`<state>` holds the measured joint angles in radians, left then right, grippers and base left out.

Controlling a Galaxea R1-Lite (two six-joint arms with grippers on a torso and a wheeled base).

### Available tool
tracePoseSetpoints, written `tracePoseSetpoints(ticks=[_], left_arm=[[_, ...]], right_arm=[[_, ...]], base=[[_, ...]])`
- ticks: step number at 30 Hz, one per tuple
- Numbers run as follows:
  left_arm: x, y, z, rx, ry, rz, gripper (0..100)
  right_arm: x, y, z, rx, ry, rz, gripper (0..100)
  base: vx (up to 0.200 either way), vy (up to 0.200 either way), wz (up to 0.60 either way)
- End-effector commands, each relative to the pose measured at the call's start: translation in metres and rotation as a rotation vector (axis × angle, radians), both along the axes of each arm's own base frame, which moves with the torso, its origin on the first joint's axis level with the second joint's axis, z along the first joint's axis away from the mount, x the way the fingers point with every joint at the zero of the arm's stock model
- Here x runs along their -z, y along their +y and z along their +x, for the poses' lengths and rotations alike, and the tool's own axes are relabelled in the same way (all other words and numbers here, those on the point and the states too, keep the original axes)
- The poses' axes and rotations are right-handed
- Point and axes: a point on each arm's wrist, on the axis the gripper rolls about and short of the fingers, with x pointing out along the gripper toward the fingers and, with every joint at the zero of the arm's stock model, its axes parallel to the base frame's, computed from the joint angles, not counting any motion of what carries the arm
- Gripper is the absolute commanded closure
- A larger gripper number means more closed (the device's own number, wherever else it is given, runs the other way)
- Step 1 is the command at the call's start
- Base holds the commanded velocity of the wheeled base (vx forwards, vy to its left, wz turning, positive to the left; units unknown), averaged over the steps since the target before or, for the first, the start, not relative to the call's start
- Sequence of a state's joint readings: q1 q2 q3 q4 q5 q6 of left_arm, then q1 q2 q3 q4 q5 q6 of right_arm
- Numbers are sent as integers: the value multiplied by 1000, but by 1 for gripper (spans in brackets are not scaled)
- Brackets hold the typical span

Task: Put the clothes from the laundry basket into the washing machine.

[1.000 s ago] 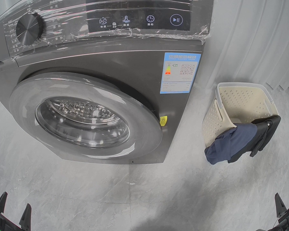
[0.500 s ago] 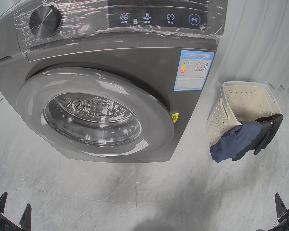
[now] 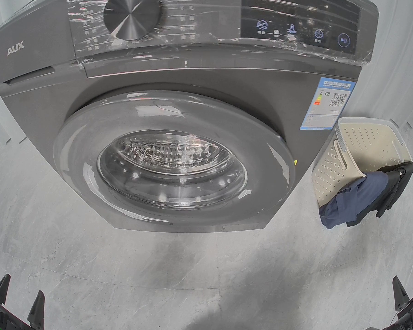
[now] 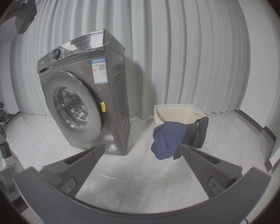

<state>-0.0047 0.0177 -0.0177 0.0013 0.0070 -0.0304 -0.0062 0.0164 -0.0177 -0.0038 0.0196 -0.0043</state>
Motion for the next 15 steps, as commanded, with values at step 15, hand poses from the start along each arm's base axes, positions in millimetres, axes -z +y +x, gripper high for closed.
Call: tracePoseSetpoints(ticks=[15], left_arm=[[5,0,0,-1,5,0,0]], right_arm=[[5,0,0,0,0,0,0]], base=[[0,120,0]])
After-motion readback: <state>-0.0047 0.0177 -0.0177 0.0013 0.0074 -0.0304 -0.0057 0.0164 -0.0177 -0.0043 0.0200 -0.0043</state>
